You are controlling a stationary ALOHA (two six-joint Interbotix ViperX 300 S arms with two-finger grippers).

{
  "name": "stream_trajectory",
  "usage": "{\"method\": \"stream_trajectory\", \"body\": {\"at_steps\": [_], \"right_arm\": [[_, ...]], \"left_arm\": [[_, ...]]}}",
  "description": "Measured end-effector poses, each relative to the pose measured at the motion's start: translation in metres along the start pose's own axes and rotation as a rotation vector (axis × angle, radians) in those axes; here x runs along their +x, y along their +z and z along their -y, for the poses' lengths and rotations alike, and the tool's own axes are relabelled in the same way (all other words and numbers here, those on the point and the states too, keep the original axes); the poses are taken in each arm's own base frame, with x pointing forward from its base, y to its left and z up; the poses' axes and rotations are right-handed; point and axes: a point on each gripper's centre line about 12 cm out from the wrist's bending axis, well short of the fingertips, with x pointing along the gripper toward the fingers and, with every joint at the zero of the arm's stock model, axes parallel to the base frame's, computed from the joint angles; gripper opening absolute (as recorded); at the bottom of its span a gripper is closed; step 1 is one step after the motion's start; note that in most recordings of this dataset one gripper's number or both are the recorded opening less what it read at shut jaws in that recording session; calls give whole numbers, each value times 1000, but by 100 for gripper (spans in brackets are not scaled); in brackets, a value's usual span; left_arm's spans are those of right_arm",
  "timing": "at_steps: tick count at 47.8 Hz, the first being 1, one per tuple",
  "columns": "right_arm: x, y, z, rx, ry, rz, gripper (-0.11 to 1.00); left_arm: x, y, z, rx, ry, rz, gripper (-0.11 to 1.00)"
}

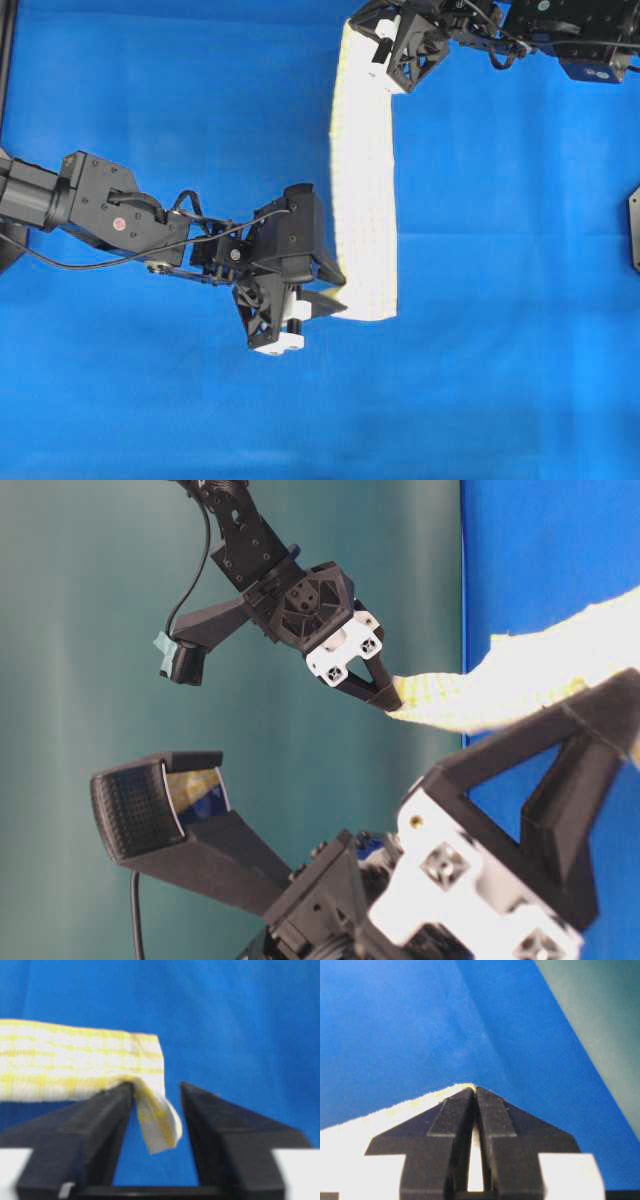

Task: Fold the yellow towel.
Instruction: 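Lift the strip and rotate it to lie vertically, right gripper moving up, then release the strip and raise both grippers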

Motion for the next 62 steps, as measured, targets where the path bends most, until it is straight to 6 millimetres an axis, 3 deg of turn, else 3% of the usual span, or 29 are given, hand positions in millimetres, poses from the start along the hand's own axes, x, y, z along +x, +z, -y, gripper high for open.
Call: {"method": "stream_trajectory", "body": {"at_steps": [4,11,14,22,33,42,52,62], "right_arm": [[0,0,-5,-11,9,-1,29],[0,-2,-12,-48,25,-5,72],[0,-2,-15,-59,30,-4,82],[0,-3,-15,-61,27,-16,75],[-12,4,-10,-52,11,-17,75],[-23,-6,2,-26,-13,-37,75],[-34,-18,5,8,-18,-50,75],[-38,-31,6,55,-10,-30,76]], "left_arm": [[-1,0,-1,-1,1,0,54],[-1,-1,-1,1,2,-4,53],[-3,-1,0,6,3,-12,53],[-15,-3,-1,7,14,-60,53],[-49,-4,-14,-5,37,-64,53],[-73,-13,-63,-81,138,-54,53],[-95,-12,-119,-175,259,23,71],[-104,-11,-155,-176,339,87,84]]}}
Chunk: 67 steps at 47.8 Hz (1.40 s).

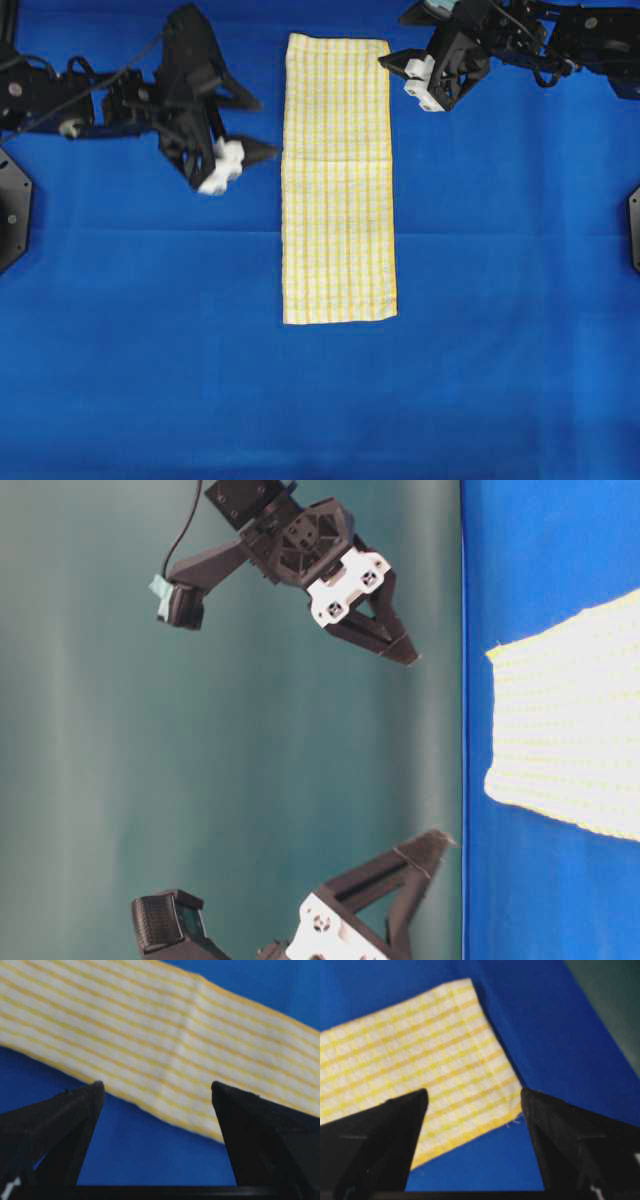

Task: Fold the yellow towel.
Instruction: 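Release the strip and raise both grippers, then move both grippers to the strip's top end and grasp its corners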

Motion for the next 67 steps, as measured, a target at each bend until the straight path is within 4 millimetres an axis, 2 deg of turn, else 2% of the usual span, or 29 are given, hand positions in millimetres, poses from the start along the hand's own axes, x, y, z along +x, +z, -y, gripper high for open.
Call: {"method": "stream_trajectory", "body": {"at_steps": [13,29,41,48,54,57,60,63,67], "right_arm": [[3,-3,7,71,-4,51,81],[45,-38,29,180,-61,-2,81],[64,-47,35,211,-79,-13,81],[75,-50,36,218,-82,-18,81],[81,-54,38,226,-89,-31,80],[83,-54,38,229,-89,-29,79],[86,-54,38,232,-91,-30,76],[88,-55,39,235,-93,-33,65],[88,-53,42,243,-100,-27,44]], "left_arm": [[23,7,-28,-32,58,61,87],[66,7,-77,-100,155,67,90],[94,-10,-106,-132,205,51,90],[107,-18,-114,-141,218,45,89],[112,-16,-114,-141,217,54,88],[112,-16,-114,-139,216,54,85],[112,-16,-115,-142,216,55,77],[113,-16,-115,-145,218,55,63],[113,-16,-115,-144,217,53,37]]}}
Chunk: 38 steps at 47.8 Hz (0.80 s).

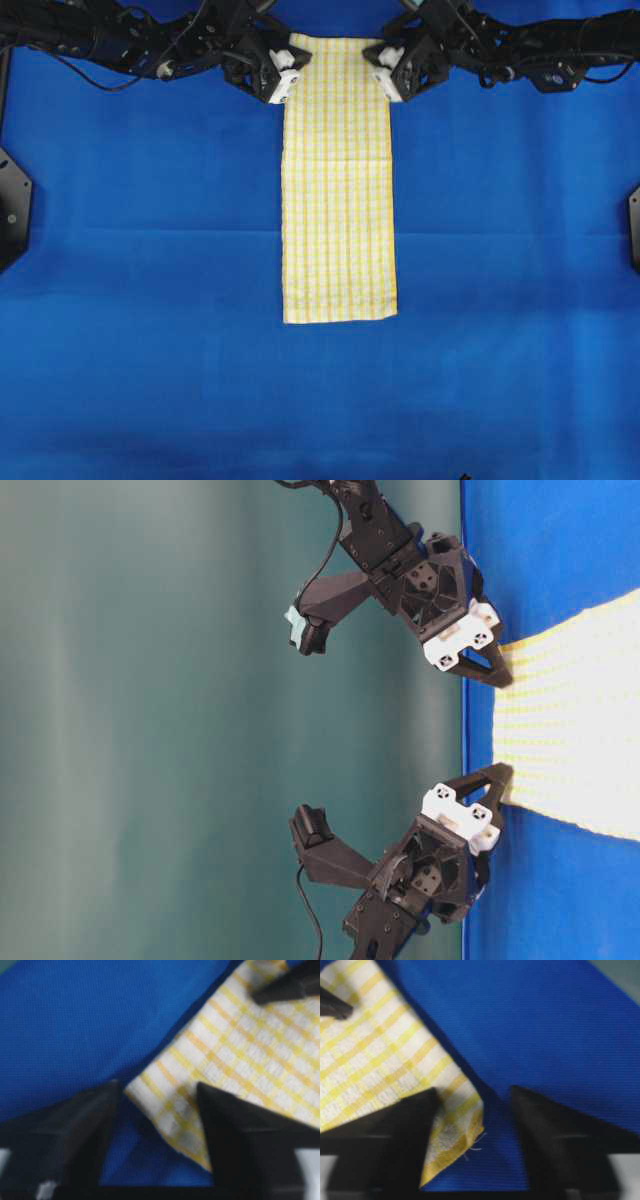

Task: Fold the yellow towel.
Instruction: 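Move both grippers to the strip's top end and grasp its corners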

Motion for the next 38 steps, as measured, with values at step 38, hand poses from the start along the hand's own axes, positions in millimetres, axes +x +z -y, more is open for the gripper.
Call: {"method": "stream_trajectory", "body": {"at_steps": [38], "right_arm": [[-18,15,-10,-15,27,44,5]], "left_arm": [[-11,29,4,48,-3,10,2]]}}
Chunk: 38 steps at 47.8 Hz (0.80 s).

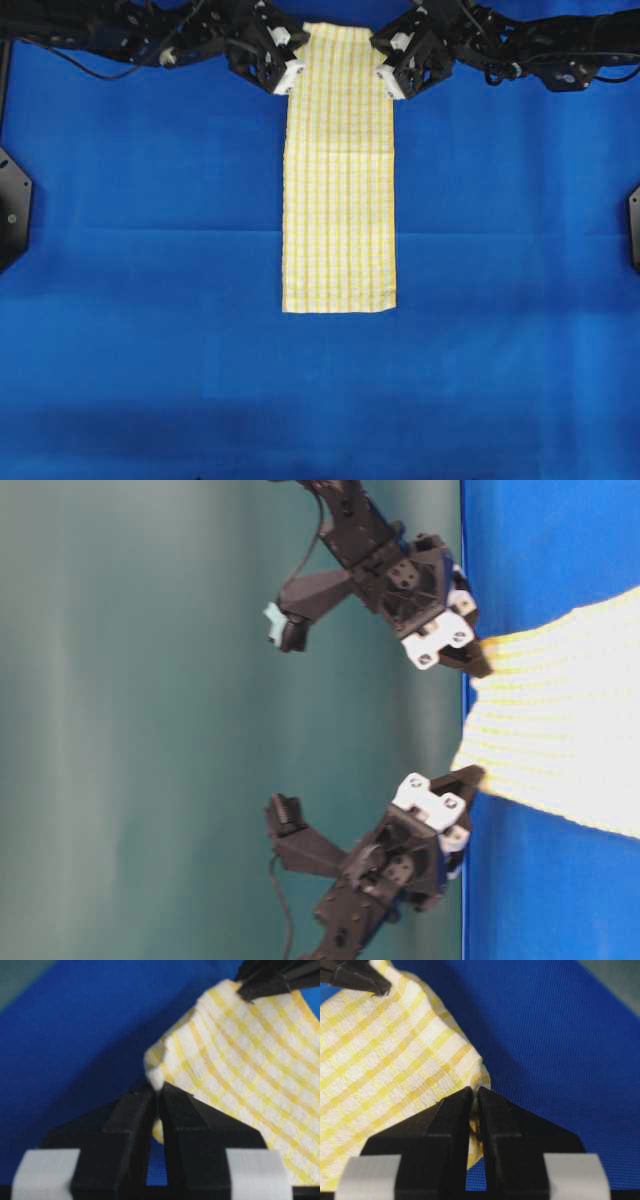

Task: Fold the yellow towel.
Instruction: 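Move both grippers to the strip's top end and grasp its corners, then pull the top end down toward the bottom end, folding the strip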

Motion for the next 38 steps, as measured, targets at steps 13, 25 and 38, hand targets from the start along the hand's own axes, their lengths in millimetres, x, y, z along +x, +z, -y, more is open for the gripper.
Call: {"method": "stream_trajectory", "body": {"at_steps": [13,25,38], "right_arm": [[-8,6,1,6,-1,16,5],[-23,-1,-10,-13,24,3,5],[-54,-24,-42,-61,106,-27,5]], "left_arm": [[-5,6,1,24,-1,-14,2],[-14,5,22,50,-41,-14,2],[-43,-17,68,55,-140,-42,2]]}}
